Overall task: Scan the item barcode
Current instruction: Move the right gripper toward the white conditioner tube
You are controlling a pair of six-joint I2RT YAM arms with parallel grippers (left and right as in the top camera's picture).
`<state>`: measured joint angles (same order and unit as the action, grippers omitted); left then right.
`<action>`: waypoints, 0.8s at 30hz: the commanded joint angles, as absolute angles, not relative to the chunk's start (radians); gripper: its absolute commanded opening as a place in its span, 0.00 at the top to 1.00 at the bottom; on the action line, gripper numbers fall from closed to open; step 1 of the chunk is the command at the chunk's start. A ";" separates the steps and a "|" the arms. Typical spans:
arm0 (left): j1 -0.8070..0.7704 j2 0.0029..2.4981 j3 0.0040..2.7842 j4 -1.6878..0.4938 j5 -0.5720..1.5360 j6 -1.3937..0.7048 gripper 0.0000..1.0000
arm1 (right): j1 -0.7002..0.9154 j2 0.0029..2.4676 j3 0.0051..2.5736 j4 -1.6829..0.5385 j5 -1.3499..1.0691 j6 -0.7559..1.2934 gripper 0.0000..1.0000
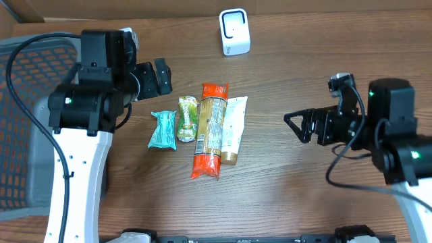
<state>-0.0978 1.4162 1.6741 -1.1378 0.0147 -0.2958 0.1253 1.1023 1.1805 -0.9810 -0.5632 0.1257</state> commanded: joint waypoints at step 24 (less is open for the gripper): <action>-0.099 1.440 1.684 -1.141 0.026 -0.284 0.00 | 0.535 1.866 1.194 -0.680 -0.463 0.498 0.07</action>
